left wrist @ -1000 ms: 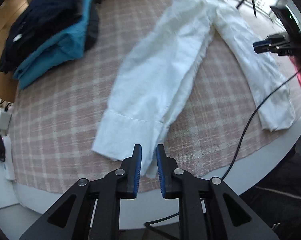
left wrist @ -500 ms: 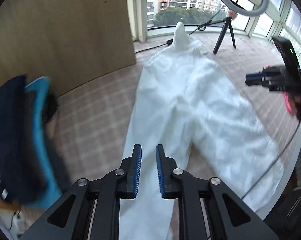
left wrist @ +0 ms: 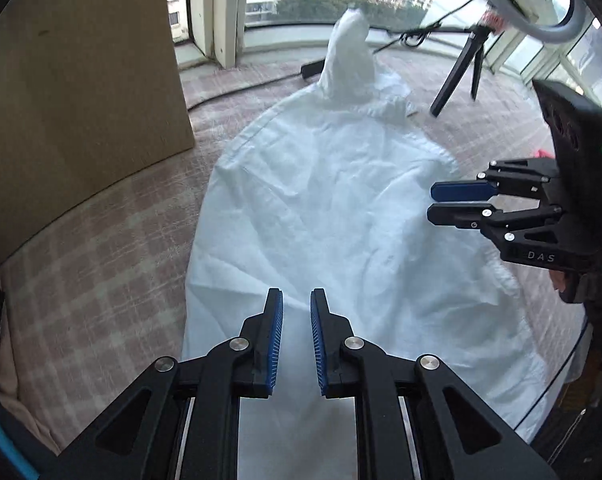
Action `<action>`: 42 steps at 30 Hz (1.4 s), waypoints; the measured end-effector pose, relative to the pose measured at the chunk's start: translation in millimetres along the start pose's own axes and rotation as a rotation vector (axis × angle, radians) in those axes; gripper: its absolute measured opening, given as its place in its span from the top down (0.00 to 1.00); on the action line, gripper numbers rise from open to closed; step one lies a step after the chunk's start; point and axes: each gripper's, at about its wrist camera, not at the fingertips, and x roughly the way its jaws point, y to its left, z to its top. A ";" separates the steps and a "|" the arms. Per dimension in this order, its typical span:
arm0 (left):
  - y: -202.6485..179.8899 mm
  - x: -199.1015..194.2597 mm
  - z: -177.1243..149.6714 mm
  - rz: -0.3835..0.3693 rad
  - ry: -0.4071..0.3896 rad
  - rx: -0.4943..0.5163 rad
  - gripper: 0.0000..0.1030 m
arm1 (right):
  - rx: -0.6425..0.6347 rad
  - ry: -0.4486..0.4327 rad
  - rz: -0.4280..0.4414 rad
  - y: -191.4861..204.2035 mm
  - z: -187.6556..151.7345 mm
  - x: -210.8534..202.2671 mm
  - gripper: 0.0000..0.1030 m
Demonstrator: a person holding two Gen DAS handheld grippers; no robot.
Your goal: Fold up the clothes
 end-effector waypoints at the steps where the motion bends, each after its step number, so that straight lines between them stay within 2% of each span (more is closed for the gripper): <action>1: 2.0 8.3 1.3 0.020 0.018 0.012 0.85 | -0.005 0.011 -0.003 -1.2 0.9 7.0 0.77; 4: 9.8 26.1 0.3 0.119 0.048 0.062 0.86 | -0.018 0.045 -0.018 -8.2 -0.6 22.1 0.77; 5: 13.4 25.2 0.6 0.121 0.032 0.061 0.86 | -0.023 0.050 -0.028 -11.6 -2.4 22.7 0.80; 7: 21.5 24.6 0.5 0.144 0.035 0.042 0.86 | -0.020 0.055 -0.042 -18.2 -4.8 18.4 0.80; 9: 21.6 16.3 -2.2 0.127 0.012 0.038 0.88 | -0.008 0.037 -0.031 -20.7 -5.4 10.8 0.80; 13: -4.2 -1.5 -8.7 0.044 -0.025 0.088 0.90 | -0.010 0.011 -0.038 -21.5 -4.1 1.5 0.80; 15: -17.7 -1.7 -11.4 0.000 -0.013 0.114 0.86 | -0.014 0.017 -0.045 -21.9 -2.8 3.9 0.80; 19: -21.4 19.0 -16.8 0.045 0.040 0.122 0.86 | 0.003 0.044 -0.041 -28.0 -2.9 14.0 0.80; 25: -17.5 15.1 -25.7 0.042 0.036 0.069 0.87 | 0.002 0.039 -0.046 -26.1 -5.2 1.5 0.80; 30: -10.1 -64.3 -53.9 0.028 -0.075 0.026 0.87 | -0.017 -0.003 -0.024 -7.9 -8.7 -34.9 0.80; 34: -6.2 -133.6 -87.9 0.045 -0.154 -0.042 0.87 | -0.043 -0.021 0.019 16.8 -14.9 -60.8 0.80; 37: -6.2 -181.9 -126.4 0.061 -0.191 -0.115 0.87 | -0.078 -0.028 0.041 39.3 -20.2 -74.6 0.80; 42: -5.8 -246.4 -200.9 0.143 -0.224 -0.238 0.82 | -0.126 -0.033 0.084 73.5 -31.0 -99.0 0.80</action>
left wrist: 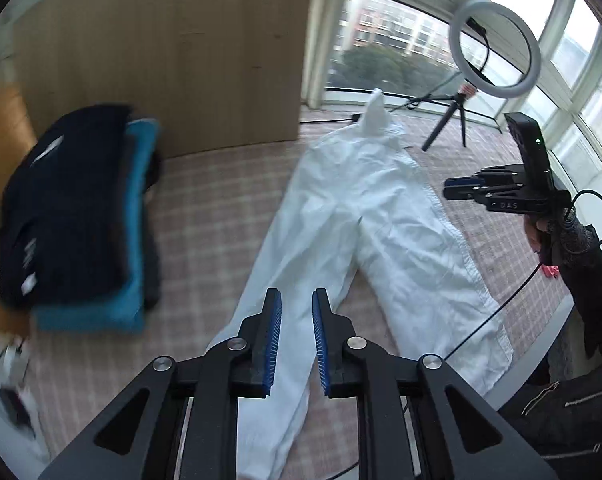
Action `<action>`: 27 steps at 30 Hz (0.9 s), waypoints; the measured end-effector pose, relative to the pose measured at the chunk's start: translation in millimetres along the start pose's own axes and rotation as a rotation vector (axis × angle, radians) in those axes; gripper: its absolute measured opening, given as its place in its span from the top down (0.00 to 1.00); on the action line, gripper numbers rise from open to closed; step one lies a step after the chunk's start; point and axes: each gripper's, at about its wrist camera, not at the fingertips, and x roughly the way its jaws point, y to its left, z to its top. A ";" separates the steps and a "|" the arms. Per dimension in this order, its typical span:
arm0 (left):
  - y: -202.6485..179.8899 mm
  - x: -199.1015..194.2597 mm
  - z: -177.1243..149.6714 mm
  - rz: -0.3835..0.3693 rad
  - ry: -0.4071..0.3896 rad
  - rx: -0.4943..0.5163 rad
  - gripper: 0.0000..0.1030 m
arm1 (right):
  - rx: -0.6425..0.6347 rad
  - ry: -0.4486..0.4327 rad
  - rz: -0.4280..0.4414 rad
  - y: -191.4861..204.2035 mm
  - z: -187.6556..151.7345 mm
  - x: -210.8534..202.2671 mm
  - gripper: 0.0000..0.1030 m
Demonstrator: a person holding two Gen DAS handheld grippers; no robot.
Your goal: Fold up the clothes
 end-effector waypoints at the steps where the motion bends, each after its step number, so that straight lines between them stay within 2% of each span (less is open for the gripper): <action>1: 2.8 -12.9 -13.4 0.025 -0.002 -0.020 0.81 | -0.012 -0.002 0.006 7.2 -2.0 -6.1 0.80; 5: 20.2 -49.8 -64.4 0.090 0.015 -0.100 0.77 | -0.037 -0.019 0.058 30.4 -9.6 -35.3 0.80; 8: 36.4 -50.9 -99.6 0.104 0.057 -0.147 0.66 | -0.051 -0.018 0.085 43.3 -15.7 -52.2 0.78; 12: 58.5 -5.4 -137.5 0.128 0.150 -0.175 0.65 | -0.054 0.022 0.097 56.4 -28.6 -44.6 0.78; 16: 87.2 52.3 -167.5 0.105 0.255 -0.251 0.66 | -0.047 0.077 0.099 67.6 -43.3 -19.8 0.78; 19: 105.6 77.4 -179.2 0.111 0.296 -0.290 0.66 | -0.044 0.106 0.100 75.6 -53.9 -6.8 0.78; 22: 119.2 82.5 -177.6 0.109 0.277 -0.314 0.66 | -0.045 0.121 0.107 82.1 -58.9 -0.7 0.78; 27: 109.9 101.6 -173.7 0.068 0.327 -0.237 0.66 | -0.042 0.126 0.102 85.9 -61.5 1.3 0.78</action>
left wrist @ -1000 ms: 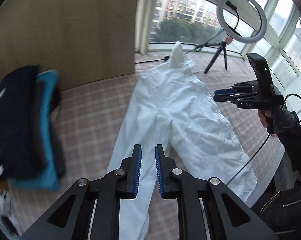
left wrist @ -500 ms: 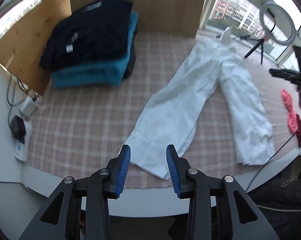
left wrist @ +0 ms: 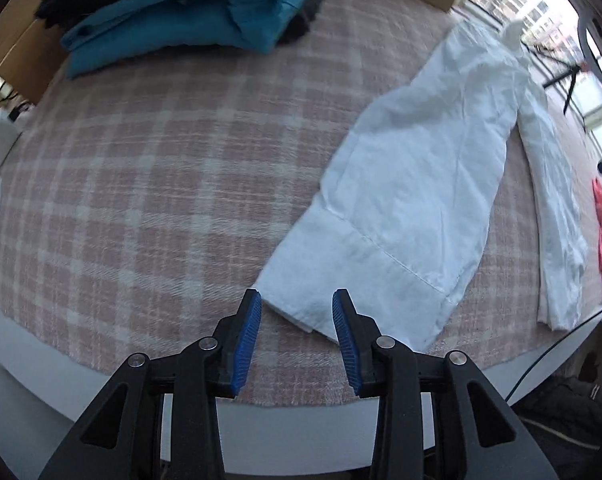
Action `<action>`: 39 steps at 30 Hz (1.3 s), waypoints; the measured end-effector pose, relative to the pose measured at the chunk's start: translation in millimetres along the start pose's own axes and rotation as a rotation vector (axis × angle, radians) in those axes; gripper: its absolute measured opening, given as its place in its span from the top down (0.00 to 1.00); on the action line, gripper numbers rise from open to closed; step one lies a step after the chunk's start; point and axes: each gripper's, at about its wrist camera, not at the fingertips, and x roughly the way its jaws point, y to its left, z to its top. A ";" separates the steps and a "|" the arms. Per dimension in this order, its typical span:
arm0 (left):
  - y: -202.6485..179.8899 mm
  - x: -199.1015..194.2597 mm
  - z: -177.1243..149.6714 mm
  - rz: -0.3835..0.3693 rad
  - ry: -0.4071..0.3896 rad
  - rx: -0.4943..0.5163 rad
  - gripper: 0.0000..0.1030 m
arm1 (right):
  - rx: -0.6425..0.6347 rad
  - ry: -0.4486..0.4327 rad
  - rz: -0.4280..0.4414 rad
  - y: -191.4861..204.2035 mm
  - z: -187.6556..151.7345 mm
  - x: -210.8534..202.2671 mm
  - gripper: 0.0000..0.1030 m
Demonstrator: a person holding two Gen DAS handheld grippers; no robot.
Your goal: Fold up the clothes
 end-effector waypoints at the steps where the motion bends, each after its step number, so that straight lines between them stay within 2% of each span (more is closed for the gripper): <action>1: -2.6 3.8 0.5 0.005 0.009 0.009 0.66 | 0.004 -0.002 0.000 -0.5 0.0 -0.5 0.78; 3: -7.8 7.1 0.3 0.006 0.008 0.026 0.63 | 0.010 -0.005 -0.006 -1.5 -0.7 -2.0 0.78; 7: -17.4 8.4 -4.8 0.011 0.013 0.070 0.65 | 0.022 -0.006 -0.012 -3.3 -3.1 -3.3 0.78; 9: -20.3 8.5 -7.4 0.016 0.014 0.078 0.78 | 0.026 -0.005 -0.013 -3.9 -4.6 -2.8 0.78; 11: -22.8 9.0 -10.4 0.025 0.008 0.087 0.86 | 0.028 -0.003 -0.014 -3.3 -5.9 -1.4 0.78; 16: -48.9 10.8 -24.3 0.051 -0.021 0.139 0.91 | 0.042 0.006 -0.015 -5.3 -8.3 2.7 0.78; 19: -52.4 4.7 -23.1 0.045 -0.031 0.129 0.86 | 0.042 0.006 -0.020 -5.2 -9.3 1.0 0.78; 22: -51.1 0.2 -20.9 0.074 -0.039 0.124 0.74 | 0.040 0.006 -0.024 -4.2 -9.2 -0.3 0.78; 23: -50.9 1.9 -19.5 0.074 -0.028 0.124 0.68 | 0.040 0.005 -0.024 -4.0 -9.2 -0.4 0.78; 27: -61.0 13.8 -17.9 0.082 0.003 0.158 0.66 | 0.053 0.005 -0.023 -6.8 -9.3 0.1 0.78; 31: -74.9 13.6 -24.1 0.102 -0.039 0.168 0.73 | 0.101 0.010 -0.060 -24.4 -14.0 2.1 0.78; 32: -79.0 12.8 -27.1 0.105 -0.055 0.167 0.80 | 0.114 0.013 -0.072 -29.8 -16.1 3.0 0.78; 33: -83.6 12.5 -29.8 0.111 -0.063 0.172 0.91 | 0.126 0.017 -0.077 -35.5 -19.4 4.3 0.78; 35: -91.3 11.4 -34.2 0.117 -0.076 0.175 0.94 | 0.159 0.023 -0.076 -46.4 -27.4 6.8 0.78; 39: -87.9 -14.9 -33.1 0.022 -0.116 0.083 0.95 | 0.199 0.043 -0.037 -55.5 -45.8 13.1 0.78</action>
